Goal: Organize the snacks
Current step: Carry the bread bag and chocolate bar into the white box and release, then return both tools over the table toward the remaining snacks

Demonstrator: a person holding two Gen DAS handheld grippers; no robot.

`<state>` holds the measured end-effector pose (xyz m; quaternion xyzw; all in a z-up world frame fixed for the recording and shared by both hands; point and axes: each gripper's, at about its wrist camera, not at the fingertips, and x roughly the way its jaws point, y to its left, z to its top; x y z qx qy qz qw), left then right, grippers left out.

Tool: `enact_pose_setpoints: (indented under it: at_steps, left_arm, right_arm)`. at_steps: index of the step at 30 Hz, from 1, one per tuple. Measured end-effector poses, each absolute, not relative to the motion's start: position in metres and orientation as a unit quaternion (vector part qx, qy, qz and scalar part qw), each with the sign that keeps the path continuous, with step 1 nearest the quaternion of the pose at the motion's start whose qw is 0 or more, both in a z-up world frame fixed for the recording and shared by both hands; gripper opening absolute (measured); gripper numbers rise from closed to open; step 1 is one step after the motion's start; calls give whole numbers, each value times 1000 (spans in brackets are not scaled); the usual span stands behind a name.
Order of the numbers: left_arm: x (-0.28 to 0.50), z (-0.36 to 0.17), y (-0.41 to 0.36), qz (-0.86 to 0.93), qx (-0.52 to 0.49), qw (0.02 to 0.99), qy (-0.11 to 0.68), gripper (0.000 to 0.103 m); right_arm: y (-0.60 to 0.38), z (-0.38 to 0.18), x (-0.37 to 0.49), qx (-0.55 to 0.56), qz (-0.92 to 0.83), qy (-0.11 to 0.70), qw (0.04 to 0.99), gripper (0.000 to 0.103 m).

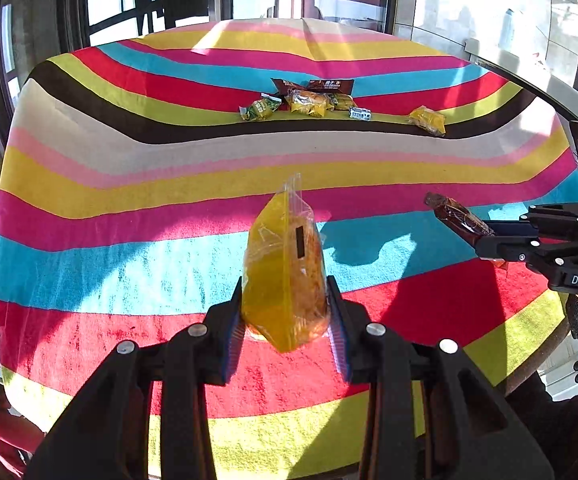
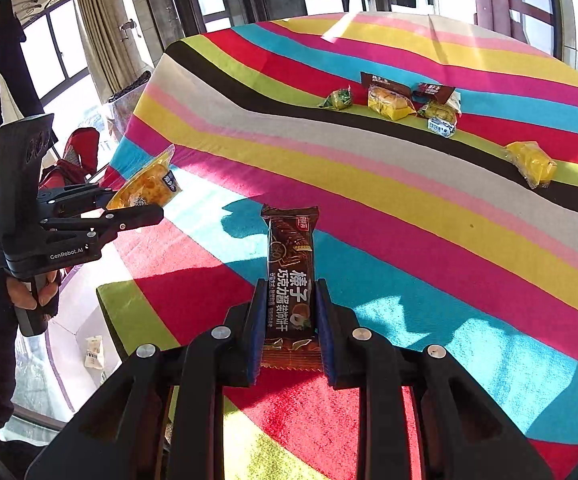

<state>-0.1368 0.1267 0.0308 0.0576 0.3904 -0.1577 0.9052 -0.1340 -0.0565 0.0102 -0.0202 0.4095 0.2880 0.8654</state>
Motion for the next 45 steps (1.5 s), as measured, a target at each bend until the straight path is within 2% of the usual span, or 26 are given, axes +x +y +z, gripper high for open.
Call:
enact_pose_setpoints:
  at_steps: [16,25,36,43,44,45]
  left_arm:
    - [-207,26,197,-68,7,920,386,37]
    - [-280,20,254,17,-36,915,402,37]
    - [-329,-43,331,123,-106,868,469,37]
    - [-347,-85,362,211,-94,808,543,39]
    - [-349,-89,367,239,-89,791,556,49]
    - [-350,-90,373,263,-87,779,562,73]
  right_arm:
    - [50,14,-162,-90,395,401,822,24]
    - [125,10,-213,-158,490,391,763,24]
    - [216,-50,-276,-280,557,415,663,24]
    - [246,-74,-311,-283,636,427,577,26]
    - [249,-73,-315,-286,638,423,577,28]
    - [249,-70,-316,-286,634,418,585,40]
